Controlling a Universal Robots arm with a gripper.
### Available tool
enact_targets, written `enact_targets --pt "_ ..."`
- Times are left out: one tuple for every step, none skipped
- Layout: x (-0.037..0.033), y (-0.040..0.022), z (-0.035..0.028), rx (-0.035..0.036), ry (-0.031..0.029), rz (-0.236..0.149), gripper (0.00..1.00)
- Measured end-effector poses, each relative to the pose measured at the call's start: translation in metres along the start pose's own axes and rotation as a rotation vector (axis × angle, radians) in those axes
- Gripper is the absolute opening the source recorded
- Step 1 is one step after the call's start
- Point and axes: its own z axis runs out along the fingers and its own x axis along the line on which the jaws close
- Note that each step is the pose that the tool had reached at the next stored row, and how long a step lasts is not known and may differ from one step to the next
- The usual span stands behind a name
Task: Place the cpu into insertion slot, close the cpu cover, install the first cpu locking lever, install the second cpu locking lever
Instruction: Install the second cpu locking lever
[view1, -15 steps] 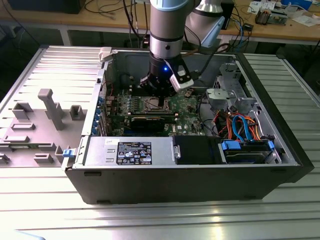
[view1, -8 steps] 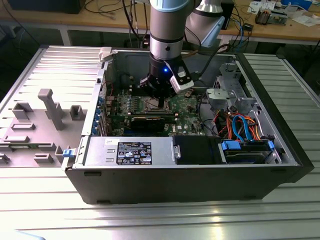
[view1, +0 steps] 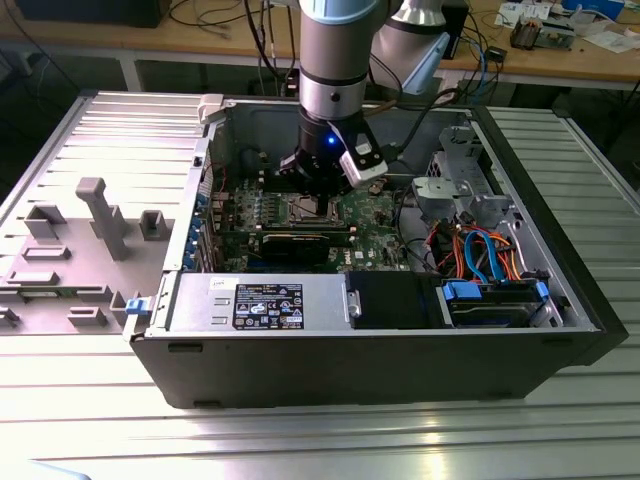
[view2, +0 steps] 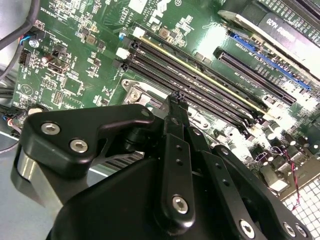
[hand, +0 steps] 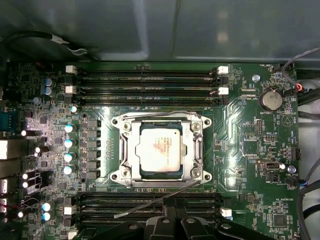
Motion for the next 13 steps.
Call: enact_targets --pt "0.0006 -0.0001 0.0000 -0.0009 -0.0001 0.000 0.11" --pt "0.0013 -0.0002 0.0000 -0.0018 0.0000 0.000 0.11" --pt "0.0020 -0.0002 0.0000 -0.0024 -0.0001 0.000 0.11" --pt "0.0028 -0.0003 0.0000 -0.0032 -0.0001 0.000 0.11" --pt "0.0037 -0.0007 0.0000 -0.0051 0.0000 0.000 0.11" --pt "0.0038 -0.0012 0.0001 -0.0064 -0.0001 0.000 0.11" --pt "0.0039 -0.0020 0.0002 -0.0085 -0.0001 0.000 0.11" --pt "0.0040 -0.0034 0.0004 -0.0131 -0.0001 0.000 0.11" --pt "0.0050 -0.0048 0.0007 -0.0250 -0.0001 0.001 0.11" --pt "0.0065 -0.0054 0.0008 -0.0312 -0.0003 0.001 0.11" --pt "0.0081 -0.0057 0.0011 -0.0358 -0.0003 0.001 0.11" --pt "0.0104 -0.0062 0.0016 -0.0405 -0.0003 0.000 0.11" --pt "0.0119 -0.0065 0.0022 -0.0428 -0.0003 0.000 0.11"
